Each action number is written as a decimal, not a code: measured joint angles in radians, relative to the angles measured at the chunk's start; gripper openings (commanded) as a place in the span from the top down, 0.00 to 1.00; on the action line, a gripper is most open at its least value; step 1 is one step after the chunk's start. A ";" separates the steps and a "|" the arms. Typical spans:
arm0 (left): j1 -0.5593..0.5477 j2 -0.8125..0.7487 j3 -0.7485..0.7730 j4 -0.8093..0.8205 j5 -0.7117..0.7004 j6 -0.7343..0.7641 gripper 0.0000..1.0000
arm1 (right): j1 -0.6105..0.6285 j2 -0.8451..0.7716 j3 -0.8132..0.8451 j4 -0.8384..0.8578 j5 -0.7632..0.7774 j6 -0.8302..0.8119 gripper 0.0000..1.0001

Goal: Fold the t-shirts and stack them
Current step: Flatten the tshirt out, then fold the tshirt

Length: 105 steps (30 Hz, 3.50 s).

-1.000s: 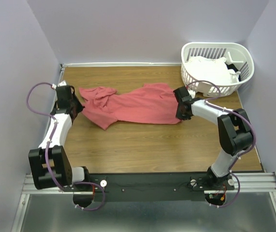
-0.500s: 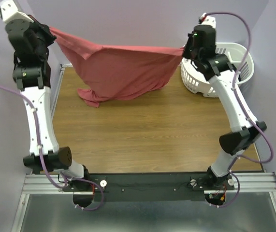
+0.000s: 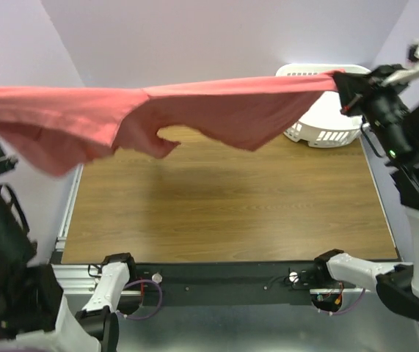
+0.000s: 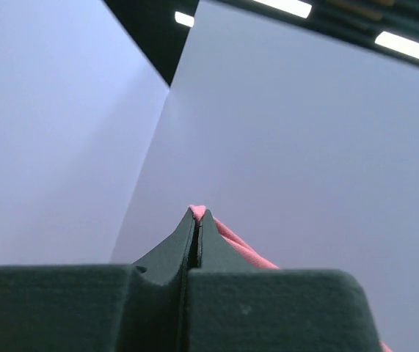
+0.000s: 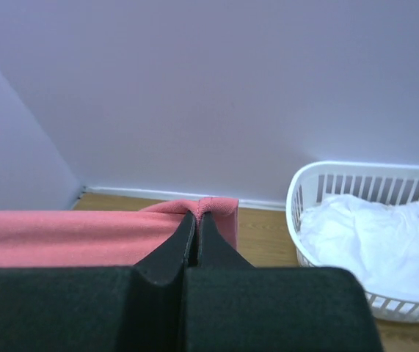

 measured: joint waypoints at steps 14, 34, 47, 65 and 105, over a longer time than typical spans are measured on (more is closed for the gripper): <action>-0.063 -0.087 -0.065 0.060 -0.086 0.138 1.00 | 0.000 -0.208 -0.089 0.016 -0.156 -0.048 0.99; -0.073 0.845 -0.791 0.290 0.063 0.088 1.00 | -0.026 0.472 -0.748 0.372 0.120 -0.186 0.99; -0.074 1.028 -0.601 0.337 0.131 0.024 1.00 | -0.085 0.724 -0.614 0.580 0.131 -0.263 0.99; -0.074 0.724 -0.921 0.216 0.187 -0.232 1.00 | -0.107 0.768 -0.592 0.602 0.174 -0.293 0.99; -0.074 0.274 -1.510 0.167 0.291 -0.505 1.00 | -0.107 0.753 -0.732 0.616 0.285 -0.231 0.98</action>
